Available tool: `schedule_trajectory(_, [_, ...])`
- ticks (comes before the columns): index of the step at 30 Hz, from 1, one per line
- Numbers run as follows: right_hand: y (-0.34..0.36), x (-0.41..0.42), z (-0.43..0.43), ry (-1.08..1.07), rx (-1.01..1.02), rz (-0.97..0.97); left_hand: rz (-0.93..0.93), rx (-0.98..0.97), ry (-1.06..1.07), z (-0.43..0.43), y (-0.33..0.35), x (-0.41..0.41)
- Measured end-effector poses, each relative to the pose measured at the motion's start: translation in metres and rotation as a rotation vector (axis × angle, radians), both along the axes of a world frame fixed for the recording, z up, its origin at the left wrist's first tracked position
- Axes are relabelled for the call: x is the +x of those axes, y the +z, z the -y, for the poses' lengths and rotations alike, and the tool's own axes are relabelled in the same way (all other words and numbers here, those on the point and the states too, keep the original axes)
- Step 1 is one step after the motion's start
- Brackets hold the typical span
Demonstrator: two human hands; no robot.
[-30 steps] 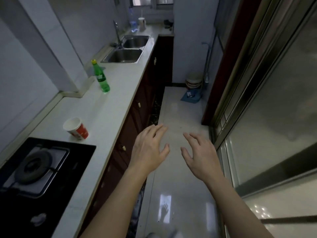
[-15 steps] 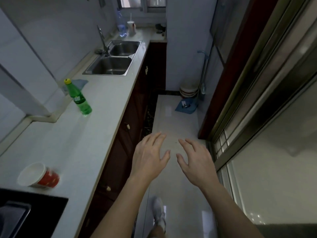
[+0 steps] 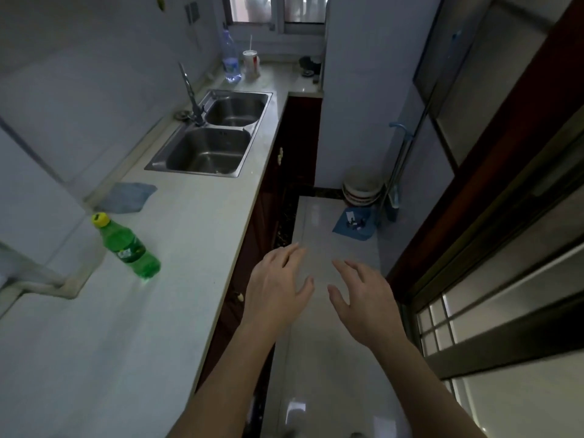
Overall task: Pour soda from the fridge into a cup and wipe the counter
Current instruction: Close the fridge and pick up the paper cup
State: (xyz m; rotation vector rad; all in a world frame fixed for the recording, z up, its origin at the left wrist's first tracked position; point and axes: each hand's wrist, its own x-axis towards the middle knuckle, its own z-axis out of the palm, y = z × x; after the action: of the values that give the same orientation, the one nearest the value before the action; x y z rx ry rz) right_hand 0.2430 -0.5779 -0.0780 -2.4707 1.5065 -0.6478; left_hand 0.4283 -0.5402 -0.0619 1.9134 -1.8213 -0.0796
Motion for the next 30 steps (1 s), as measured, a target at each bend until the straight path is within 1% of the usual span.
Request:
schedule_trajectory(7, [-0.003,0.038,0.081,0.06,0.02,-0.021,-0.023,-0.006,0.053,0.071,-0.007,0.034])
schedule_trajectory(12, [-0.011,0.082,0.15,0.164,0.06,-0.009,-0.003,0.057,0.197,0.119,-0.012,0.069])
schedule_trajectory(16, [-0.022,0.133,0.213,0.34,0.118,0.004,0.003,0.116,0.34,0.154,-0.013,0.102])
schedule_trajectory(23, [-0.009,0.235,0.302,0.655,0.087,0.06,-0.03,0.132,0.685,0.191,-0.001,0.154])
schedule_trajectory(26, [-0.011,0.279,0.312,0.821,0.101,0.069,-0.038,0.139,0.829,0.187,-0.002,0.17])
schedule_trajectory(30, [-0.018,0.328,0.292,1.037,0.129,0.059,-0.053,0.114,1.043,0.155,-0.008,0.177])
